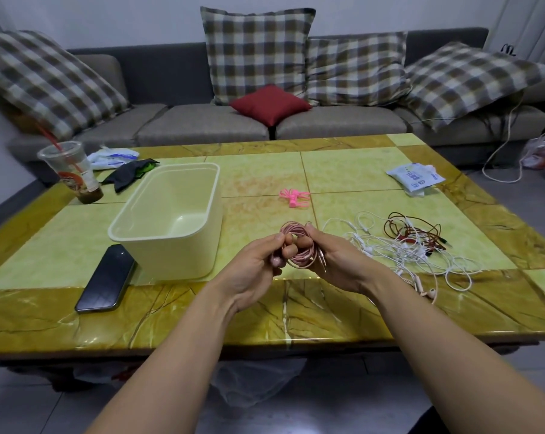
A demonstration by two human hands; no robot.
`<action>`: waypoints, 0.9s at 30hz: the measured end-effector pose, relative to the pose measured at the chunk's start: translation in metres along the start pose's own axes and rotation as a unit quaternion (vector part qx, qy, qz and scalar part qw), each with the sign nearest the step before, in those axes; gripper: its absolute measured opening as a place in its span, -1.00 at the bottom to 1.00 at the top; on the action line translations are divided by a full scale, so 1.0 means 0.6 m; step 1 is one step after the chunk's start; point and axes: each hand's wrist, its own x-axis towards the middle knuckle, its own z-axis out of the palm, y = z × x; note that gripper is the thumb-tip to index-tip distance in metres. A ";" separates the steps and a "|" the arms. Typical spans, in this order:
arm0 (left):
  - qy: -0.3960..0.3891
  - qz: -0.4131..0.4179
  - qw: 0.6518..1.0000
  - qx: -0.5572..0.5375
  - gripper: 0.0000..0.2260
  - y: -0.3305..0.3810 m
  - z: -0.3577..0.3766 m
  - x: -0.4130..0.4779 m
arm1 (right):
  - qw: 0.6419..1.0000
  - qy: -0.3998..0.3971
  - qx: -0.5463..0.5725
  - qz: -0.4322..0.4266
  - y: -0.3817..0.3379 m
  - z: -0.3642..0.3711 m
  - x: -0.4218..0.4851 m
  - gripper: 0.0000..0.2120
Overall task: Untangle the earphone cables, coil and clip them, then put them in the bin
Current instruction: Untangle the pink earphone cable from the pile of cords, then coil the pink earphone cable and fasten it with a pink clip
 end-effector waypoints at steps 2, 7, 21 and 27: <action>-0.012 -0.027 0.999 -0.027 -0.81 0.001 0.004 0.006 | 0.999 0.011 -0.034 -0.007 -0.002 -0.007 -0.005 -0.56; -0.056 -0.135 0.988 -0.044 -0.37 -0.002 -0.009 0.020 | 0.985 -0.020 -0.169 0.018 -0.006 -0.016 -0.023 -0.55; -0.043 -0.189 0.981 0.004 -0.45 0.005 -0.001 0.062 | 0.929 -0.006 -0.371 -0.017 -0.023 -0.041 0.008 -0.52; 0.042 -0.139 0.988 0.052 -0.59 0.007 -0.021 0.124 | 0.949 0.022 -0.316 0.006 -0.037 -0.060 0.085 -0.59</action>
